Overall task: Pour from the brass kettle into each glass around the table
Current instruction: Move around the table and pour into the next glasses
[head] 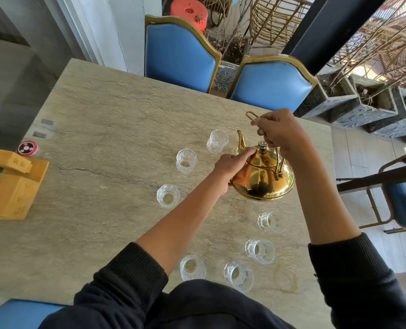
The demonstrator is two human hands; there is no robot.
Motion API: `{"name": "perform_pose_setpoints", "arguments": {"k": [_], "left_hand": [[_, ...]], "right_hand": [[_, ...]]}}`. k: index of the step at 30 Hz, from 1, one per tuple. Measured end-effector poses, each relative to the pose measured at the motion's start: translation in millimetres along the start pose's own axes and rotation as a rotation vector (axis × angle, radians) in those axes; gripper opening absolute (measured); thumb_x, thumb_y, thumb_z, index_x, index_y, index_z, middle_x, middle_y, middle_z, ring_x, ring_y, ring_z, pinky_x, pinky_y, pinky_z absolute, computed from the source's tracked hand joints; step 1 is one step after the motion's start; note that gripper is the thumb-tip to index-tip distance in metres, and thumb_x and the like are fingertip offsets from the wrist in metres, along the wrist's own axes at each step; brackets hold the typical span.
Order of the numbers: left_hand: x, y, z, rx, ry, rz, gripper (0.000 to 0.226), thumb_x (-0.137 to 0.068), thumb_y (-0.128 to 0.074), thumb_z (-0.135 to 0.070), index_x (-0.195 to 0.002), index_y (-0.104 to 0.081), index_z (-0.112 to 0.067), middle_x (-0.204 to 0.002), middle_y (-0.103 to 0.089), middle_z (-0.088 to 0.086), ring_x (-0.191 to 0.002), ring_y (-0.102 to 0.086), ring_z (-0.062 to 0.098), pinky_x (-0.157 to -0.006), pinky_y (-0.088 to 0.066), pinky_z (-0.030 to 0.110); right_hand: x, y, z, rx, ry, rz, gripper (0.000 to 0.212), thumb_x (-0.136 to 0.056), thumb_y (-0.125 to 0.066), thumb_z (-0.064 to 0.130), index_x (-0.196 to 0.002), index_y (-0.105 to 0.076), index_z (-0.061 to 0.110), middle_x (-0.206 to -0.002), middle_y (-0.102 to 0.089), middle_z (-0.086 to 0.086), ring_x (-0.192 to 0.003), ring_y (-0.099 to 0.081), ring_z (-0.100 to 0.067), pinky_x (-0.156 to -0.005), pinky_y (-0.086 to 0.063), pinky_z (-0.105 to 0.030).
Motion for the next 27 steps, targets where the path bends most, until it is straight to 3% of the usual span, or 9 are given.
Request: {"name": "perform_pose_setpoints", "arguments": {"k": [27], "left_hand": [[-1.3, 0.3, -1.3, -0.007, 0.001, -0.007, 0.074, -0.085, -0.074, -0.073, -0.126, -0.068, -0.011, -0.119, -0.075, 0.011, -0.088, -0.068, 0.019, -0.061, -0.049, 0.030]], "right_hand": [[-1.0, -0.1, 0.8, -0.006, -0.007, 0.001, 0.024, -0.098, -0.060, 0.015, -0.106, -0.071, -0.005, -0.068, -0.056, -0.008, -0.050, -0.041, -0.013, -0.044, -0.035, -0.024]]}}
Point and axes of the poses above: each hand's wrist, its own x-axis away from the middle knuckle, its own y-axis out of the back of the hand, z = x × y, the point moved 9 cm from there along -x, towards the middle knuckle
